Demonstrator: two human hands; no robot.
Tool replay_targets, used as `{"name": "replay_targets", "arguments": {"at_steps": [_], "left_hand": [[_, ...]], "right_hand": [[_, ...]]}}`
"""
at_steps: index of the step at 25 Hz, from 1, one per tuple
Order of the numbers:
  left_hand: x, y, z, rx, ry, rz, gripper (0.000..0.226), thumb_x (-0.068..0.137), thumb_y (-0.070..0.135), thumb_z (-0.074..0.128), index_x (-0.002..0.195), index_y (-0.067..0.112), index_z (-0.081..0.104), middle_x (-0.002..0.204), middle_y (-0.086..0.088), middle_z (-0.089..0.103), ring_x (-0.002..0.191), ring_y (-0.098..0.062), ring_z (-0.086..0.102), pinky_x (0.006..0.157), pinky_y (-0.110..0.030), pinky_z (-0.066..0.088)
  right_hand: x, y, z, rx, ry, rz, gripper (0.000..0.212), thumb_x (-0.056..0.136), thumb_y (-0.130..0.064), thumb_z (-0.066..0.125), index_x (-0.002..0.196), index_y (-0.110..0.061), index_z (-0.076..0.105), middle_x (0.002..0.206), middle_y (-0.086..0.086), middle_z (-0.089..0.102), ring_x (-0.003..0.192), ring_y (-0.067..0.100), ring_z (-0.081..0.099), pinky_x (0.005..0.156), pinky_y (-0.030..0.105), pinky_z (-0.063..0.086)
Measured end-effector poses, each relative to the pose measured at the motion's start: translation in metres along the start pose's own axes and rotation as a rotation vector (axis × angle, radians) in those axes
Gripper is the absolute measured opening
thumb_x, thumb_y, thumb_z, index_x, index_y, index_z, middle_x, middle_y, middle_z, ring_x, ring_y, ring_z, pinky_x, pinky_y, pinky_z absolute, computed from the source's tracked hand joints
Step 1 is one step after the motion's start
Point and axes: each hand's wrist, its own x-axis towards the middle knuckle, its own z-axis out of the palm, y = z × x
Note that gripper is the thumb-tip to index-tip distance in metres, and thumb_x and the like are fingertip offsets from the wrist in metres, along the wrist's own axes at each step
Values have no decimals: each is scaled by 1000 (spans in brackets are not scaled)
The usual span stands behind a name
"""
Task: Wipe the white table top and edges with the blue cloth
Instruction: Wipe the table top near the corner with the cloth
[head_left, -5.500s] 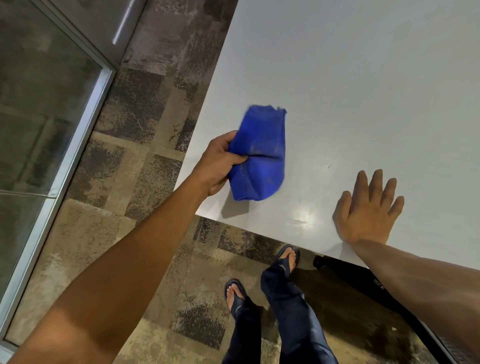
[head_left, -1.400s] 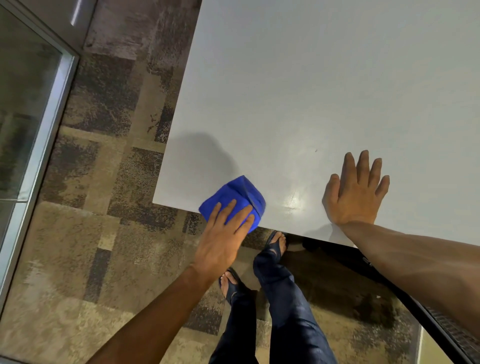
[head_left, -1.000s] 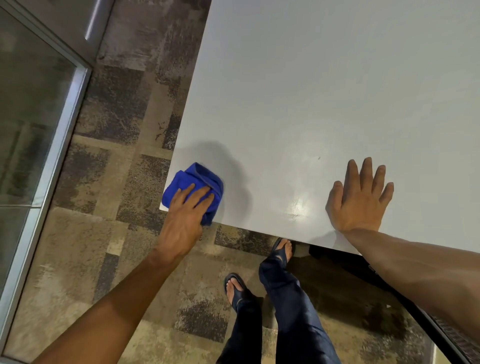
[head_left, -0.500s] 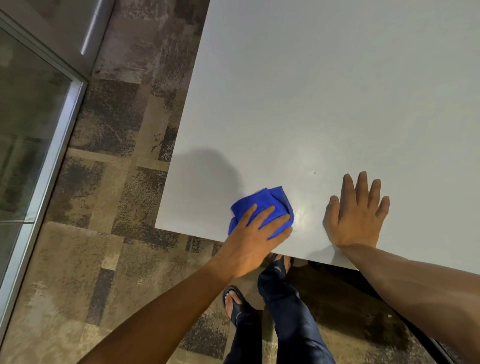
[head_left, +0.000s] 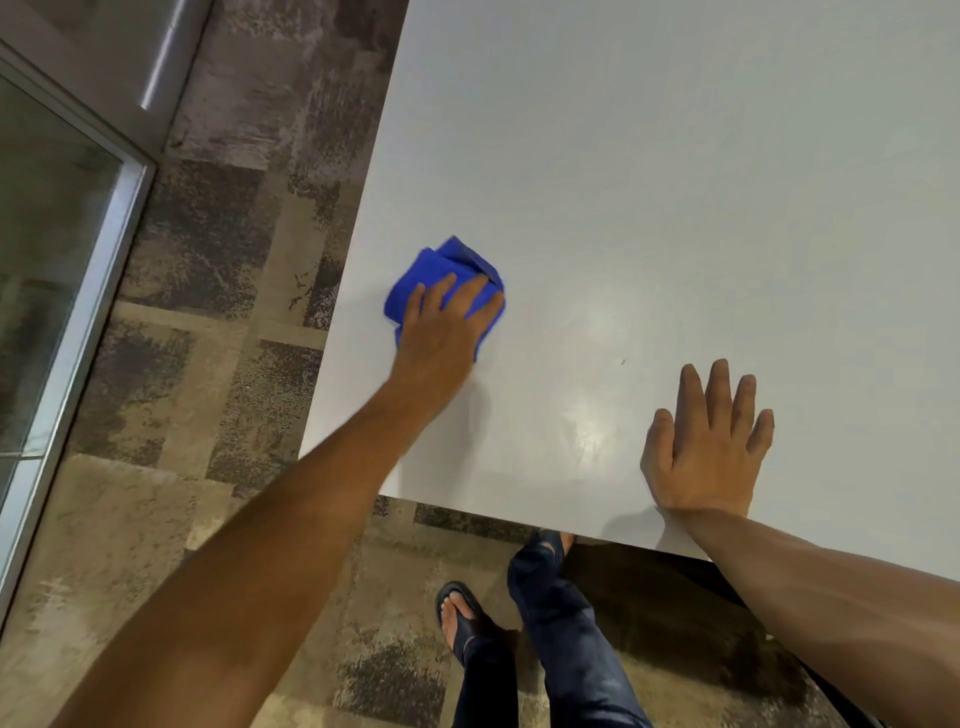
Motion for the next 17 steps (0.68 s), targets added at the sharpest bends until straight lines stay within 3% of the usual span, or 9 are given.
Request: {"name": "replay_targets", "arguments": {"at_steps": [4,8,11,14,17], "left_hand": [[14,-47,-9,23,-17,-140,72,88,8,65,152,22,36,162,-6,27,143,-38,28,117,-51,22],[12,-41,-12,-97,-17,-261,68,88,2,63,149,20,40,160,-5,31,142,-38,29,115,-51,28],[-9,-3,-9,-215,-31,-181,62,88,-2,57,145,18,46,156,-6,38,136,-39,34,114,-47,30],[-53,52,0,-355,-7,-37,66,80,-13,57,142,12,53,153,-13,43,135,-48,37,112,-55,30],[-96,114,9,-386,-67,104,77,77,-16,58,147,14,46,159,-13,35,144,-45,27,120,-56,11]], "right_hand": [[-1,-2,-4,10,-17,6,65,101,-44,31,162,-23,28,174,10,18,161,36,7,126,61,7],[0,-3,-5,8,-27,12,65,101,-44,31,163,-23,28,174,10,17,161,36,6,126,61,6],[-1,-3,-5,-6,-30,15,65,101,-44,30,163,-23,27,174,9,17,161,36,6,126,62,7],[-1,-4,-6,-18,-37,17,65,102,-44,30,163,-23,27,174,9,16,161,36,5,126,62,8],[0,-4,-7,-25,-49,14,65,102,-45,29,163,-22,26,174,9,16,161,36,6,126,62,8]]}}
